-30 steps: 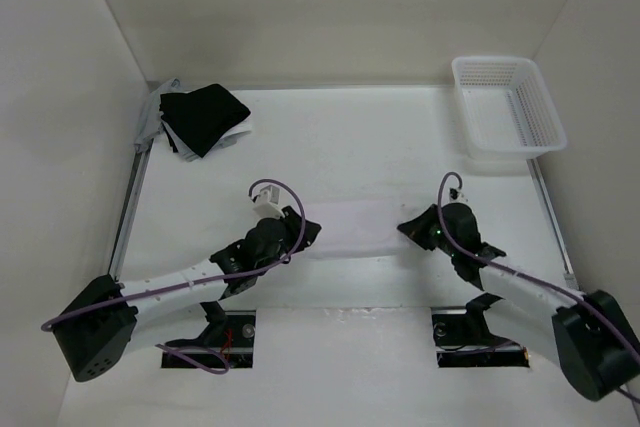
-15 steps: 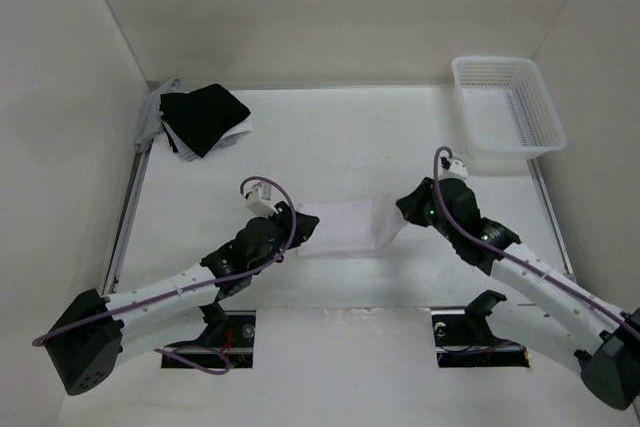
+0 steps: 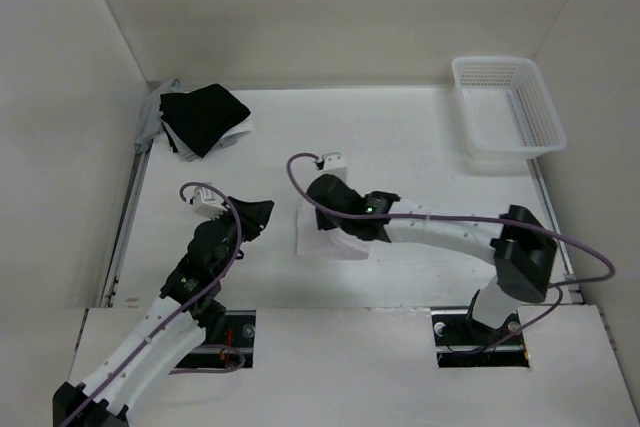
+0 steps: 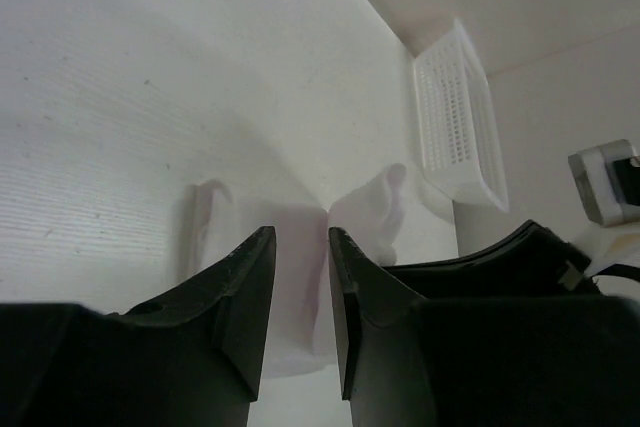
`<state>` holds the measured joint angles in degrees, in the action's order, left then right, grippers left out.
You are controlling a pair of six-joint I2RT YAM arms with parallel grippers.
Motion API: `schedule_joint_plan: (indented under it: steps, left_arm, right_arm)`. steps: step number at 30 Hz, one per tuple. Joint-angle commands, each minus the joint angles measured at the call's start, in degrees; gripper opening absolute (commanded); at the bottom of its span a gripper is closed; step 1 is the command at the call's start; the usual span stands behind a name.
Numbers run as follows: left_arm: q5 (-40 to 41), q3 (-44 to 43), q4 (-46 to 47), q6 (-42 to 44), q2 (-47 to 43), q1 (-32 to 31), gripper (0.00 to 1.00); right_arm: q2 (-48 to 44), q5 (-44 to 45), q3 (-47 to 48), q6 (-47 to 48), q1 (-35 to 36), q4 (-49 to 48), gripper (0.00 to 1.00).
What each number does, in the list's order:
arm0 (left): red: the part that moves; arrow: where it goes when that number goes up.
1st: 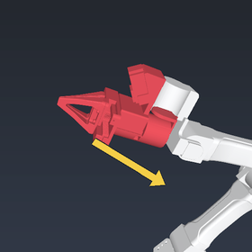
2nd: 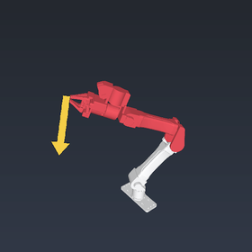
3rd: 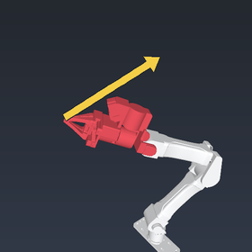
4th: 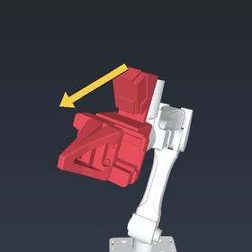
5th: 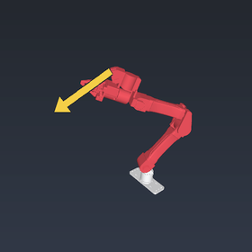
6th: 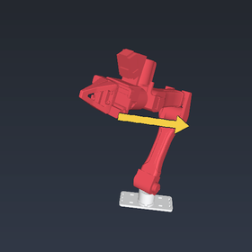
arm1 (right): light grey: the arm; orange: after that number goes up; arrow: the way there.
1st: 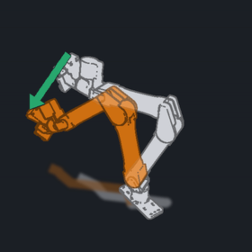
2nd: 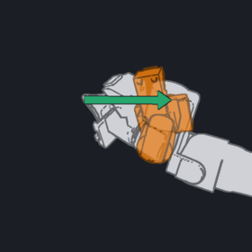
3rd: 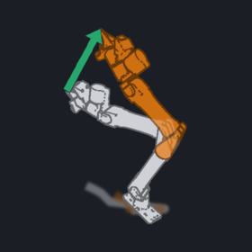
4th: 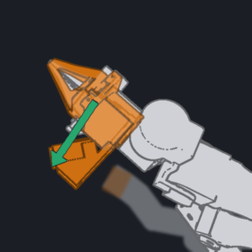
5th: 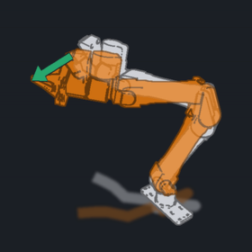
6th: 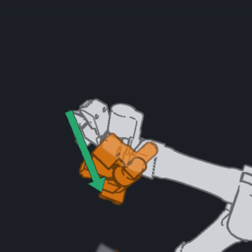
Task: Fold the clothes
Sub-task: Fold the tank top
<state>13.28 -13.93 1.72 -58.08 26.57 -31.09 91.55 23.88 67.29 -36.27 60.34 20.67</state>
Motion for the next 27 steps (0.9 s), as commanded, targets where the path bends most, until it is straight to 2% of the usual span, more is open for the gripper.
schedule_joint_plan:
  steps: [1, 3, 6, 9, 13, 14, 17, 20, 23, 27]
  left_arm:
    - [-5.4, 0.2, -4.1, 1.9, -1.7, 4.6, 0.26]
    - [-7.8, 0.3, -4.1, 1.9, -1.9, 7.1, 0.26]
    - [-9.9, 0.3, -3.7, 2.1, -1.6, 10.0, 0.26]
    - [-10.7, 0.0, -2.9, 2.3, -0.2, 11.1, 0.26]
    - [-10.8, -0.7, 1.3, 2.4, 4.4, 8.6, 0.26]
    - [-10.5, -1.0, 2.8, 2.4, 5.9, 7.2, 0.26]
    - [-8.7, -1.5, 8.0, 1.9, 11.5, 2.1, 0.26]
    - [-5.8, -2.3, 13.0, 2.0, 17.5, -3.7, 0.25]
    - [-3.0, -2.9, 17.2, 2.5, 23.2, -8.2, 0.24]
    - [-1.8, -2.2, 22.7, 3.2, 30.7, -10.3, 0.22]
  right_arm:
    - [7.8, 2.1, 8.7, 1.9, 3.5, 3.8, 0.03]
    - [13.2, 2.3, 13.3, 1.6, 5.4, 5.5, 0.15]
    - [16.1, 2.6, 16.4, 1.2, 7.4, 5.6, 0.34]
    - [12.6, 2.4, 13.9, 0.7, 7.8, 3.1, 0.37]
    - [0.4, 1.4, 1.5, -0.2, 5.5, -6.2, 0.38]
    - [-2.6, 0.1, -2.4, -0.4, 4.1, -9.7, 0.37]
    - [-8.3, -8.7, -11.8, -2.1, -2.3, -20.1, 0.18]
    - [-7.1, -21.4, -16.8, -5.1, -8.9, -31.1, 0.04]
    - [-2.3, -28.7, -17.6, -7.8, -12.1, -39.4, 0.02]
    - [5.1, -34.0, -16.5, -11.4, -13.8, -46.6, 0.01]
